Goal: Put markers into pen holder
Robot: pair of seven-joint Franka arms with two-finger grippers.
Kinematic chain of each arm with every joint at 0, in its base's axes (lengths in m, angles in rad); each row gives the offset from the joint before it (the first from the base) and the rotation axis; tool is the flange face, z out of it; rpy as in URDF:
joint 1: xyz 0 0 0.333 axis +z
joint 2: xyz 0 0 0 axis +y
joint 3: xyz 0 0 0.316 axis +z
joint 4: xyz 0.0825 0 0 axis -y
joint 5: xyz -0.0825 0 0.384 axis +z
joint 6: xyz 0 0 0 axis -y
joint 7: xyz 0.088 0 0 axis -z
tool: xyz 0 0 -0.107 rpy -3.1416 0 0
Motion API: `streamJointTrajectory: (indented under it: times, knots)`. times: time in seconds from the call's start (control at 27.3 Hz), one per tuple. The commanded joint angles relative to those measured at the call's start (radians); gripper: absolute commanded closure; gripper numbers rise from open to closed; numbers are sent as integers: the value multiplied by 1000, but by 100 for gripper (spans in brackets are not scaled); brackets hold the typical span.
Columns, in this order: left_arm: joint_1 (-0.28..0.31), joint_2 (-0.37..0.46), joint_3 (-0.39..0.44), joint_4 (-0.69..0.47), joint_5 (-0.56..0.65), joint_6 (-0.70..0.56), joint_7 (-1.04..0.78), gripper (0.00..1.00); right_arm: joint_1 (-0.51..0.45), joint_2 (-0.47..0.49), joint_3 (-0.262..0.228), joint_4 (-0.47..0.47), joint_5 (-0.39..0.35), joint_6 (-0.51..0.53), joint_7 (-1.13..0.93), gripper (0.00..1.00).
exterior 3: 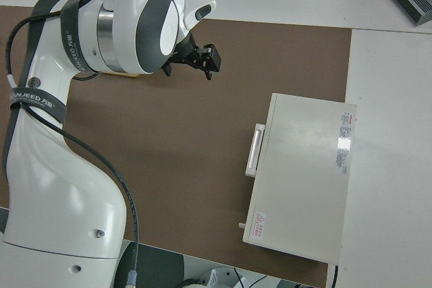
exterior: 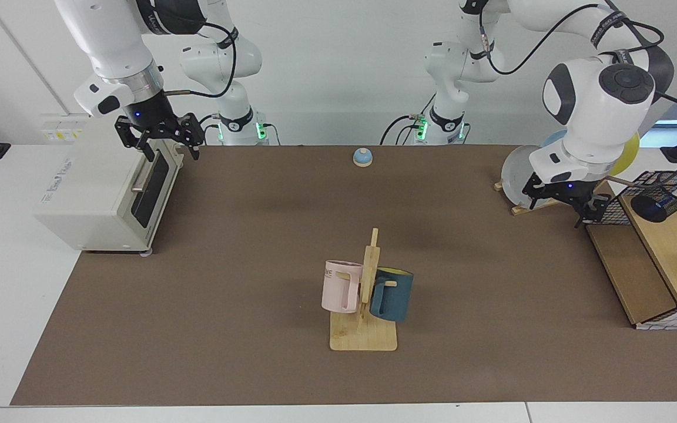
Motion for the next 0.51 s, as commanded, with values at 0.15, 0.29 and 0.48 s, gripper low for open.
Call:
streamJointTrajectory:
  times: [0.15, 0.29, 0.48]
  knots:
    - [17, -28, -3, -21, -82, -72, -349, 0, -14, 2, 8, 4, 0, -6, -27, 0]
    - [61, -29, -20, -21, -174, -46, -396, 0, -14, 2, 8, 4, 0, -6, -27, 0]
    - [114, -43, -80, -23, -188, -50, -413, 0, -14, 2, 8, 6, 0, -4, -27, 0]
